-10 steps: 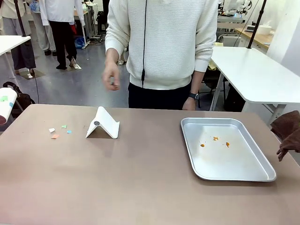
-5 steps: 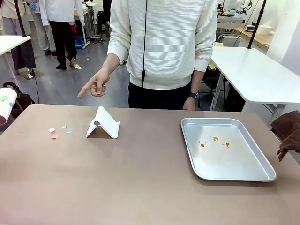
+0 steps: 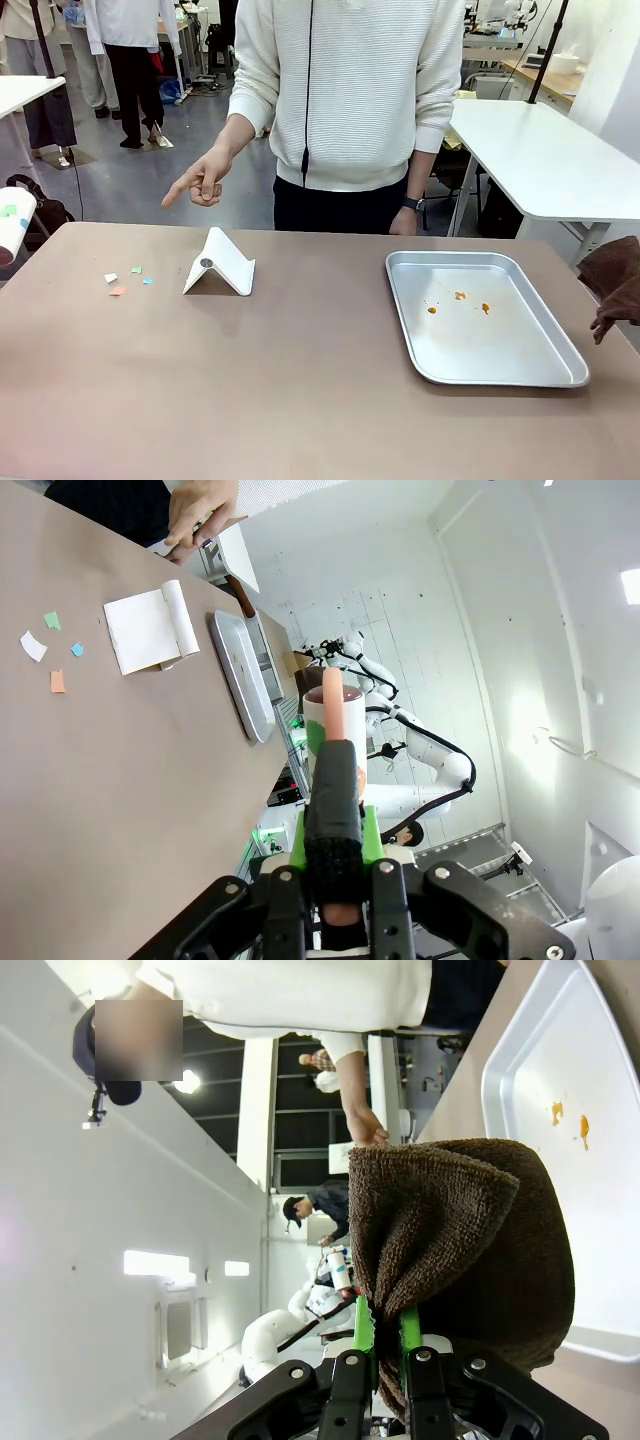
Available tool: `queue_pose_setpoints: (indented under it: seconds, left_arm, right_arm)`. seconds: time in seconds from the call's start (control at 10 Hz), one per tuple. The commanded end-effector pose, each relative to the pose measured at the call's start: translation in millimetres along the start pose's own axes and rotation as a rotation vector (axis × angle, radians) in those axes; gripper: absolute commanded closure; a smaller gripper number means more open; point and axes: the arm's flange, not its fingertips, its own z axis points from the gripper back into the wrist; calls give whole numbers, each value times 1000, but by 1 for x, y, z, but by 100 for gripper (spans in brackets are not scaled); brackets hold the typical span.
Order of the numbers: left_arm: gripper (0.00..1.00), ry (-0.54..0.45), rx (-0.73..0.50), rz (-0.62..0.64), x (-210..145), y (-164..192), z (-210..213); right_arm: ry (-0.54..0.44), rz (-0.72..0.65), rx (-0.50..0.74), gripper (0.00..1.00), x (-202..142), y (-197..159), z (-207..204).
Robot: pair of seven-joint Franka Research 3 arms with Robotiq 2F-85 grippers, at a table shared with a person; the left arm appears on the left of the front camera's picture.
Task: Clean the surface of the table.
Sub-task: If a person points to the right, clean the right side of the table with your right hand, and if they point to the left, clean the left side with your left hand.
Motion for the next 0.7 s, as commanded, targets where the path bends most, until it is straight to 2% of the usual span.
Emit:
queue_pose_setpoints:
  seconds: [0.0, 0.1, 0.2, 0.4, 0.6]
  left_arm:
    - [92, -1, -9, -19, -4, -2, -3]
    - [79, 0, 0, 0, 0, 0, 0]
    - [79, 0, 37, 29, 2, -5, -3]
    - [79, -109, 172, 164, 15, -2, -12]
    - [79, -187, 308, 222, 24, 7, -21]
  right_arm:
    - [10, 2, -4, 100, -2, 7, 2]
    - [10, 2, -4, 100, -2, 7, 2]
    - [10, 2, -4, 100, -2, 7, 2]
    - [10, 2, -4, 100, -2, 7, 2]
    - [10, 2, -4, 100, -2, 7, 2]
